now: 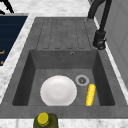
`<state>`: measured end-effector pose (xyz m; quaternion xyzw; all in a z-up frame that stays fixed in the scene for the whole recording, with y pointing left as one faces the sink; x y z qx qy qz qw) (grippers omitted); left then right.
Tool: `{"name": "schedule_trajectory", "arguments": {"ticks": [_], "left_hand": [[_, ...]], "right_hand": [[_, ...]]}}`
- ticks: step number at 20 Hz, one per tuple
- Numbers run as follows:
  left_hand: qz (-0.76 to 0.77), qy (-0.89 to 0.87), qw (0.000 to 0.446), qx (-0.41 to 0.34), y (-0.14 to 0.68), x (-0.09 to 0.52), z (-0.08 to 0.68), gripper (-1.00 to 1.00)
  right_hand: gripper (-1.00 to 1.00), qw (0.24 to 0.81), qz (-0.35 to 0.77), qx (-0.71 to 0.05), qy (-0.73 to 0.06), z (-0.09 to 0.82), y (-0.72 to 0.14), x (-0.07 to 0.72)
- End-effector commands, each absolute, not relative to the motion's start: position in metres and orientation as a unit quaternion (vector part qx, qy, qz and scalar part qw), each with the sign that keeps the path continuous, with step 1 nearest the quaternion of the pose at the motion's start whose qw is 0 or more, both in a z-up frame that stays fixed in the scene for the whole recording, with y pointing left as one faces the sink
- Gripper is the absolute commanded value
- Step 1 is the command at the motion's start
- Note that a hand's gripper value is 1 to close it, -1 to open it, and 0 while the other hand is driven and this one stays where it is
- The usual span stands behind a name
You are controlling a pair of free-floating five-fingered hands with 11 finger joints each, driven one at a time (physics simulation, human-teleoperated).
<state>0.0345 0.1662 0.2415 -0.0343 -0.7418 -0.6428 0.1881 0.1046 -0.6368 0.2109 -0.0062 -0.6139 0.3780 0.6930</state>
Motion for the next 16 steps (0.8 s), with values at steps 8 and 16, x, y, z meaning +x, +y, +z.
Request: {"name": "schedule_trajectory", "arguments": {"ticks": [8,16], "left_hand": [[-0.643,-0.742,0.188,-0.034,0.166,0.034,0.242,0.00],[-0.643,-0.742,0.188,-0.034,0.166,0.034,0.242,0.00]], "right_hand": [[-1.00,0.688,0.437,-0.088,-0.573,0.218,-0.597,0.118],[-1.00,0.685,0.473,-0.133,-0.538,0.233,-0.563,0.130]]}}
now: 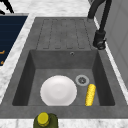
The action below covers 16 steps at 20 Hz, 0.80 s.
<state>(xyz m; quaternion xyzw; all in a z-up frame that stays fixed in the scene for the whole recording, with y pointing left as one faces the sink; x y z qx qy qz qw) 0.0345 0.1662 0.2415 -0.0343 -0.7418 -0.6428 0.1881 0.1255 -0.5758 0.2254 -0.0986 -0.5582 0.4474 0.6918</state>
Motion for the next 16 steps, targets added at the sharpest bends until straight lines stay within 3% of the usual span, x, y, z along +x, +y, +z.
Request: {"name": "schedule_trajectory", "arguments": {"ticks": [1,16], "left_hand": [[-0.643,-0.742,0.188,-0.034,0.166,0.034,0.242,0.00],[-0.643,-0.742,0.188,-0.034,0.166,0.034,0.242,0.00]], "right_hand": [[-1.00,0.684,0.478,-0.139,-0.533,0.236,-0.558,0.131],[-1.00,0.661,0.530,-0.199,-0.492,0.293,-0.512,0.111]]}}
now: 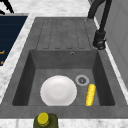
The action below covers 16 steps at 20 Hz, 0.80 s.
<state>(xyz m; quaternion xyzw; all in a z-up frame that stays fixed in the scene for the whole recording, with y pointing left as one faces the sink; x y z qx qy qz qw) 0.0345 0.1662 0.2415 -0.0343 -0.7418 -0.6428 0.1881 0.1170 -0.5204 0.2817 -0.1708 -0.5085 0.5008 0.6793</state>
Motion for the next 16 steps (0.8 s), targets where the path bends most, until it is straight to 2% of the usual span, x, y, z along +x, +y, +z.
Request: {"name": "schedule_trajectory", "arguments": {"ticks": [1,16], "left_hand": [[-0.643,-0.742,0.188,-0.034,0.166,0.034,0.242,0.00],[-0.643,-0.742,0.188,-0.034,0.166,0.034,0.242,0.00]], "right_hand": [[-1.00,0.662,0.532,-0.200,-0.489,0.299,-0.509,0.109],[-1.00,0.648,0.567,-0.273,-0.429,0.343,-0.453,0.108]]}}
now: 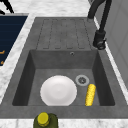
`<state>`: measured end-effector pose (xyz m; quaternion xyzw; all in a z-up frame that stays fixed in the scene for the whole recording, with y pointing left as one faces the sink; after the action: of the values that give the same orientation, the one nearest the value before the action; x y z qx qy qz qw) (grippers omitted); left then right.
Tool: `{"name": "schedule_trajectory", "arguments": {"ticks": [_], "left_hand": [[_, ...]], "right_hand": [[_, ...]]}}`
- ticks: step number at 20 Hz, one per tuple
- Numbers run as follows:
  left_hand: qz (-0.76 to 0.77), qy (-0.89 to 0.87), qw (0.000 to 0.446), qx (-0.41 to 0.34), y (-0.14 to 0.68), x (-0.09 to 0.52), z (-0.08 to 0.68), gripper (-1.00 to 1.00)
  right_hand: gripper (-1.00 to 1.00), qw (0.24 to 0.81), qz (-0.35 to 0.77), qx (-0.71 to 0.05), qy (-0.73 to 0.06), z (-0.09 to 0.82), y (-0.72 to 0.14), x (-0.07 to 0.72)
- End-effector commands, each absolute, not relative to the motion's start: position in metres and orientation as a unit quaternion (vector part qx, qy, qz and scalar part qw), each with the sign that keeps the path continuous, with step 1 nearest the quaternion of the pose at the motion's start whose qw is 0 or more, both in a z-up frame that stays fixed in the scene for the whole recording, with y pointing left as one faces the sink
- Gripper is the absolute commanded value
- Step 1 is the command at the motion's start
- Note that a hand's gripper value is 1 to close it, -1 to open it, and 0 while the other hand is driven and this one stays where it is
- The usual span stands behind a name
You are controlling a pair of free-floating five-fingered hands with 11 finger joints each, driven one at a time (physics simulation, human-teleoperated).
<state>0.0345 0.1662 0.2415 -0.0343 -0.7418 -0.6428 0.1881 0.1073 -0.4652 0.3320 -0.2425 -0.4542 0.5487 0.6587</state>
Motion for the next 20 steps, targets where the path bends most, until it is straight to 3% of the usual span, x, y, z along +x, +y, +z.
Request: {"name": "schedule_trajectory", "arguments": {"ticks": [1,7,20], "left_hand": [[-0.643,-0.742,0.188,-0.034,0.166,0.034,0.242,0.00],[-0.643,-0.742,0.188,-0.034,0.166,0.034,0.242,0.00],[-0.643,-0.742,0.188,-0.034,0.166,0.034,0.242,0.00]], "right_hand": [[-1.00,0.649,0.567,-0.277,-0.425,0.348,-0.450,0.107],[-1.00,0.654,0.554,-0.259,-0.445,0.352,-0.450,0.107],[-1.00,0.634,0.553,-0.313,-0.441,0.431,-0.457,0.105]]}}
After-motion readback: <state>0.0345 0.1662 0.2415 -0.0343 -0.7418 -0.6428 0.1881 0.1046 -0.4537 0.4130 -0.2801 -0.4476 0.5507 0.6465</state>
